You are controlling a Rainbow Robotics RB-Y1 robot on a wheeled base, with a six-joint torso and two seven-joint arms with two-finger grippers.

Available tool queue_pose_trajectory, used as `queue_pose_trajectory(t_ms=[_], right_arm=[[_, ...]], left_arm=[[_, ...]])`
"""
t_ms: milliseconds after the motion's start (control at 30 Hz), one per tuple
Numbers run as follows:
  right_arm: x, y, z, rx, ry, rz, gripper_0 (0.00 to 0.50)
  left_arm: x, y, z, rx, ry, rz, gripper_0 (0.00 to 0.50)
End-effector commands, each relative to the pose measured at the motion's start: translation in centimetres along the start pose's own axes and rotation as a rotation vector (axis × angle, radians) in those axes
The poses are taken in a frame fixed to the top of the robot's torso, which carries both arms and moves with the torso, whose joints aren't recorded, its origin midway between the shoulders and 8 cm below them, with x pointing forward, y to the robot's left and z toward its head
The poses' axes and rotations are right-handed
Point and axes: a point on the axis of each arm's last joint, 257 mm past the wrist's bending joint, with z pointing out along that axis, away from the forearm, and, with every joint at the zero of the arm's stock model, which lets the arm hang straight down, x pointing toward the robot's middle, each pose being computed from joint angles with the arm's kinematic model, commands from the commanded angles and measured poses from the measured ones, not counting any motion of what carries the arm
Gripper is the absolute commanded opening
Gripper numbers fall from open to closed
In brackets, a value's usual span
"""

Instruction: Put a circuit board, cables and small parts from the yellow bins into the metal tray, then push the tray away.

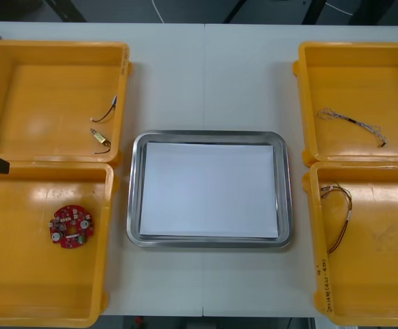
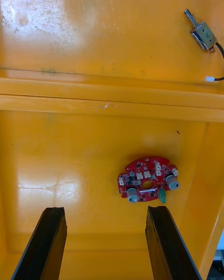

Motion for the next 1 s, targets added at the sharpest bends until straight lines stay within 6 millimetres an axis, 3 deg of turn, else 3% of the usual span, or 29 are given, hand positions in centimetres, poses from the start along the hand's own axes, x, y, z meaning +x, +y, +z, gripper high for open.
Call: queue_pose_trajectory(t_ms=[33, 1000], right_arm=[[-0.09, -1.18, -0.87, 0.035, -0.001, -0.039, 0.500], [-0.09, -1.18, -0.87, 0.035, -0.001, -0.039, 0.500]], left_arm=[[-0.48, 1.45, -1.51, -0.050, -0.026, 0.125, 0.500], [-0.48, 1.45, -1.51, -0.050, -0.026, 0.125, 0.500]])
